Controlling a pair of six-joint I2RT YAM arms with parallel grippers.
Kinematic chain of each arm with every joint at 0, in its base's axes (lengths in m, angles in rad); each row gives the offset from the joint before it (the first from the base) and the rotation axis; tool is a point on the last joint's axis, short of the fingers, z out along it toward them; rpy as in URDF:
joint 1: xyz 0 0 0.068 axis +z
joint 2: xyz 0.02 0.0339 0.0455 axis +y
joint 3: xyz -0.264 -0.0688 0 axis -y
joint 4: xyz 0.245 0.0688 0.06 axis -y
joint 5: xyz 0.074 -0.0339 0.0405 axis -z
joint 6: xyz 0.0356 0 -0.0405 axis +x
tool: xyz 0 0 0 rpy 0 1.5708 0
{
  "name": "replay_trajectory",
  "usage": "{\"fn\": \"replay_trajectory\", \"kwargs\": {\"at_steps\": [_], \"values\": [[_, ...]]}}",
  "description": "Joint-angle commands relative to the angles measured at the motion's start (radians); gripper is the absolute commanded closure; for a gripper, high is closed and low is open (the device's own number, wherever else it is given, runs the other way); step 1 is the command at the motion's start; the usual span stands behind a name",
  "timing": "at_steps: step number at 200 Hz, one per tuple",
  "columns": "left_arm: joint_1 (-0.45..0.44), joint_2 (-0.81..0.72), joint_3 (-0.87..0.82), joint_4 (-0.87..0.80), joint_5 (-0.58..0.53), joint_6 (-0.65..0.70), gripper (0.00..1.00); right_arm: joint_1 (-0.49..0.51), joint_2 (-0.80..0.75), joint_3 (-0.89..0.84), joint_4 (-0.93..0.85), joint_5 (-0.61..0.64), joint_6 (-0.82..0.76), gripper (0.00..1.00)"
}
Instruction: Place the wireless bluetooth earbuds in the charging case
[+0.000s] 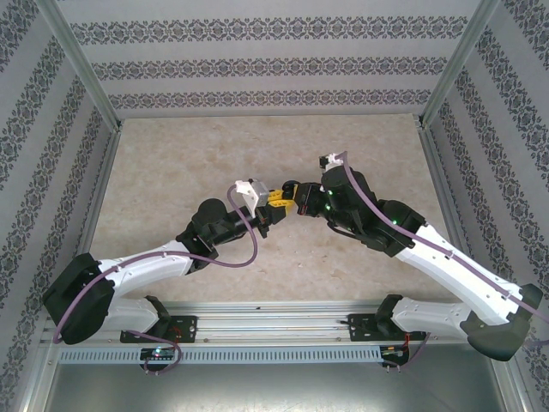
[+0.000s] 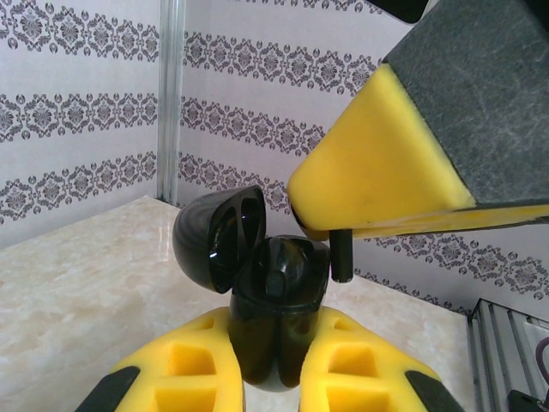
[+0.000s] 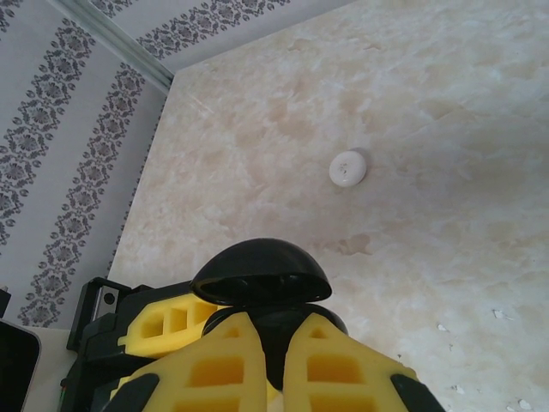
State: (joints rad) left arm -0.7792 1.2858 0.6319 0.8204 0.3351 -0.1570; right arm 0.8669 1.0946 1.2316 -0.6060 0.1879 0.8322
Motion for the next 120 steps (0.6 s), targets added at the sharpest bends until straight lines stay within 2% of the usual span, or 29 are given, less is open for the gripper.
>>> {"fn": "replay_trajectory", "kwargs": {"at_steps": [1,120], "values": [[-0.014,-0.024,-0.019,0.081,0.016,-0.012,1.0,0.003,-0.017,0.045,0.001,0.042,-0.008,0.93],[-0.014,-0.025,-0.011,0.068,0.023,-0.012,1.0,0.003,0.035,0.047,0.012,0.019,-0.024,0.93]]}}
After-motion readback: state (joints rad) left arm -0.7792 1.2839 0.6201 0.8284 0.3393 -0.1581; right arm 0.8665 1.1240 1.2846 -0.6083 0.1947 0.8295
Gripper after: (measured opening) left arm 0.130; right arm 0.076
